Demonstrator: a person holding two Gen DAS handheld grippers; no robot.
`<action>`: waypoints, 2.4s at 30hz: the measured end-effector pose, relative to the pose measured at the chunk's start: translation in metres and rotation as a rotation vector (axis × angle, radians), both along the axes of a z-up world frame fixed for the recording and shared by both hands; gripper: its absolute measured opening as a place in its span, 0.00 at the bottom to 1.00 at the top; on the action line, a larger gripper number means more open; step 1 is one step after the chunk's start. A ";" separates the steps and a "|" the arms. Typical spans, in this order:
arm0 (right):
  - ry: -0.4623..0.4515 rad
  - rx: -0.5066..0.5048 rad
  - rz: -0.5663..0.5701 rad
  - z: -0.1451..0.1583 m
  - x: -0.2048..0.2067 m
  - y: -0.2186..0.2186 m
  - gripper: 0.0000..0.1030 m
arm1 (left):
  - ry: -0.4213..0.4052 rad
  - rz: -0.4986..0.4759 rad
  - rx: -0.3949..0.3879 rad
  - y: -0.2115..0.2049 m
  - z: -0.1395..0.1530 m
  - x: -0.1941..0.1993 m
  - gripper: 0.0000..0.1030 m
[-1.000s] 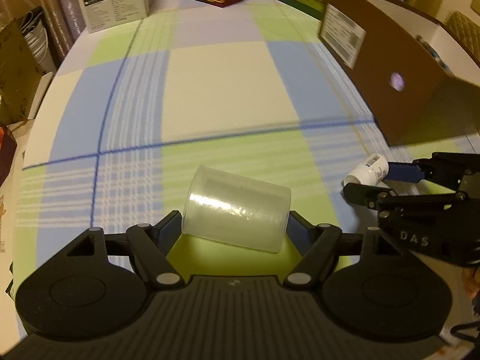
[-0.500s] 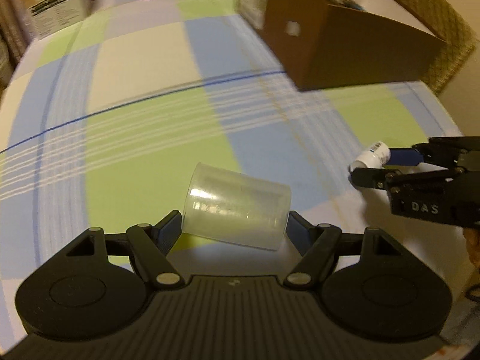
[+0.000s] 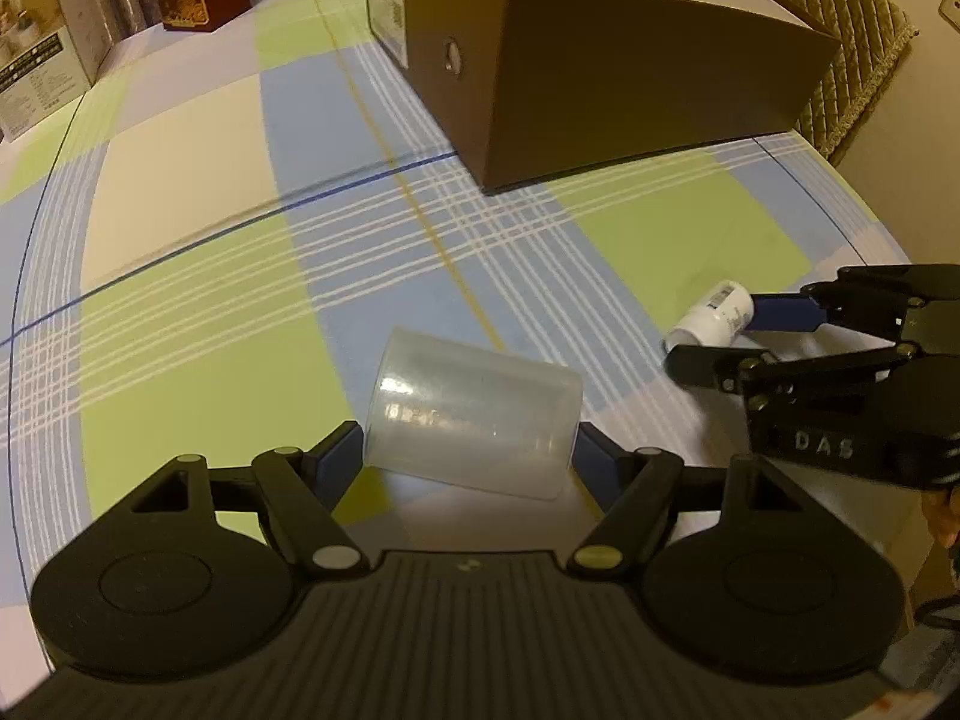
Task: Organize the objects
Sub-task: 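Lift the cup and pill bottle and carry them toward the cardboard box, then lower the cup and pill bottle into the box and open both grippers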
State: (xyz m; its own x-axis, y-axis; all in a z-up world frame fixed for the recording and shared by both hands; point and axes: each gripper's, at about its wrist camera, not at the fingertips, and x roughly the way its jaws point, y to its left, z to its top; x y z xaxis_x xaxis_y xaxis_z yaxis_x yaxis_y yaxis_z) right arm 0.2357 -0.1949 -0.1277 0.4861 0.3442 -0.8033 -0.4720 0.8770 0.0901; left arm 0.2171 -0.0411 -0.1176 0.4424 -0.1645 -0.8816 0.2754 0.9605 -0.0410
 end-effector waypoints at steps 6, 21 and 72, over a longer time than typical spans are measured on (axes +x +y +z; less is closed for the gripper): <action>0.012 0.011 0.023 0.003 0.002 -0.004 0.43 | -0.004 0.003 0.005 -0.013 0.001 0.002 0.70; -0.019 0.064 0.023 0.029 0.010 -0.027 0.43 | -0.049 0.017 -0.005 -0.028 0.030 0.002 0.70; -0.197 0.063 -0.147 0.089 0.251 -0.123 0.43 | -0.204 -0.010 -0.009 -0.118 0.087 0.209 0.70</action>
State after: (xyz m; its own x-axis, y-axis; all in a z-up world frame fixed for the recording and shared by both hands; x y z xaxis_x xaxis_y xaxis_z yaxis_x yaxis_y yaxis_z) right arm 0.4866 -0.3179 -0.0391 0.6795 0.3045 -0.6675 -0.3537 0.9330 0.0656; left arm 0.4263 -0.1591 -0.0304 0.6101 -0.1770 -0.7723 0.2882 0.9575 0.0082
